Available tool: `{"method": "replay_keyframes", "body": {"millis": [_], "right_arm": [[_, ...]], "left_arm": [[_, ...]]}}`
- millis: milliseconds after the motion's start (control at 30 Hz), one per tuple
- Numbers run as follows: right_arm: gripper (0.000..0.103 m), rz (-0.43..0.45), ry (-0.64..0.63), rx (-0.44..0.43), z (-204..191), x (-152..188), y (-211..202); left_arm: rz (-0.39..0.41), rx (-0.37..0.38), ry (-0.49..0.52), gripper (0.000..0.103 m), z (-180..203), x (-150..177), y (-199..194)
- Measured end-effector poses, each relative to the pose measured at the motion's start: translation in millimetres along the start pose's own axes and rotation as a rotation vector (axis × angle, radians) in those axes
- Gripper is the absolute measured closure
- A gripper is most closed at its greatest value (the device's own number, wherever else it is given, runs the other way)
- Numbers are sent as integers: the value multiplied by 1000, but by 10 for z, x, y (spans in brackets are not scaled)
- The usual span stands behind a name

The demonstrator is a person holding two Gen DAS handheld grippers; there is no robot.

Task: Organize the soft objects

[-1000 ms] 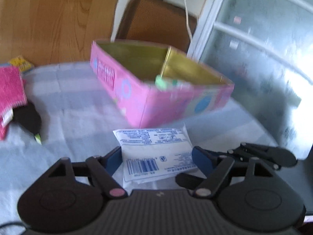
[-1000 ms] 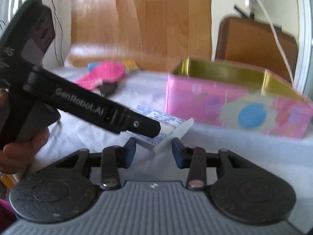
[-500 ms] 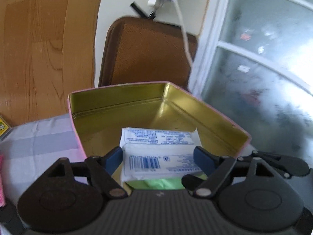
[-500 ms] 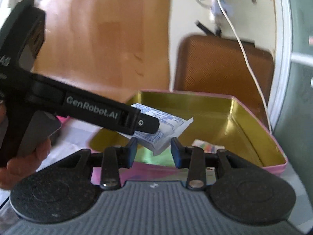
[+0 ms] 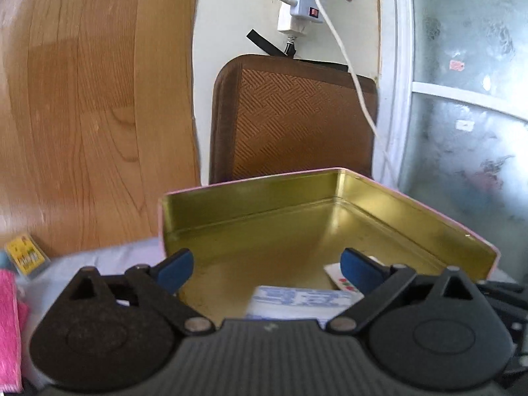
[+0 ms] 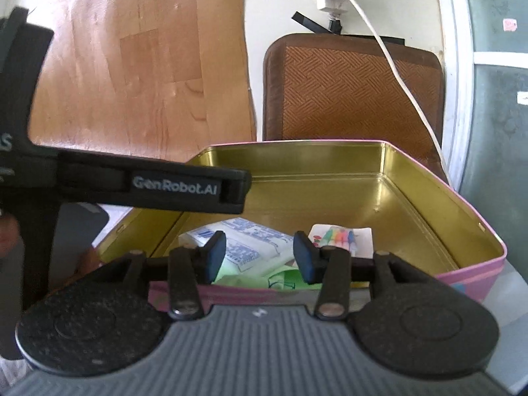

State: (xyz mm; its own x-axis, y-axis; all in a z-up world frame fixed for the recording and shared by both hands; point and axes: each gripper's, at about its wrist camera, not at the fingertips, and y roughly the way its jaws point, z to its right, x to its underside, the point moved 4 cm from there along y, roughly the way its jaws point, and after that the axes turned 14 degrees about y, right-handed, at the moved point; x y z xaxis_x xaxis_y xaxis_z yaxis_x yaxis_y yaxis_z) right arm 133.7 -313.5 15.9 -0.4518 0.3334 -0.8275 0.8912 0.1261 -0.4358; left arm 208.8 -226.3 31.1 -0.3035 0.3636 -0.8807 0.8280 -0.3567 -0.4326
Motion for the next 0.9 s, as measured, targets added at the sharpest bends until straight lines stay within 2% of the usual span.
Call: {"method": "replay_keyframes", "body": {"millis": [133,233,300,400,500,600,667,733,900], "right_arm": [[55,11,8,18,-11,-46,61],[55,34,27,22,-18,-75,-2],[55,72,27,2,-54,-88,-168],[55,141,29,-22,-144,-45,-486],[55,132,32,-117,-330,93,-689],[54,76,-42,-191,-662,289,-698],[54,-4,-75,-243,-909,406,-560],[54,-78,-106,-277,-1170,526,-377],[54,-202,-162,-326,-1907,631,193]], "left_arm": [[-19,-35,-6,4,-96,-74,207],[-62,-15,-65,4,-187,-81,282],[-35,31,-118,4,-231,-45,123],[-10,74,-142,3,-278,97,-229],[2,108,-168,3,-401,412,-668],[-10,82,-189,3,-642,812,-1101],[-30,9,-193,3,-871,1071,-1331],[-57,-101,-200,3,-1151,1302,-1522],[-127,-457,-252,4,-1920,1720,-1822]]}}
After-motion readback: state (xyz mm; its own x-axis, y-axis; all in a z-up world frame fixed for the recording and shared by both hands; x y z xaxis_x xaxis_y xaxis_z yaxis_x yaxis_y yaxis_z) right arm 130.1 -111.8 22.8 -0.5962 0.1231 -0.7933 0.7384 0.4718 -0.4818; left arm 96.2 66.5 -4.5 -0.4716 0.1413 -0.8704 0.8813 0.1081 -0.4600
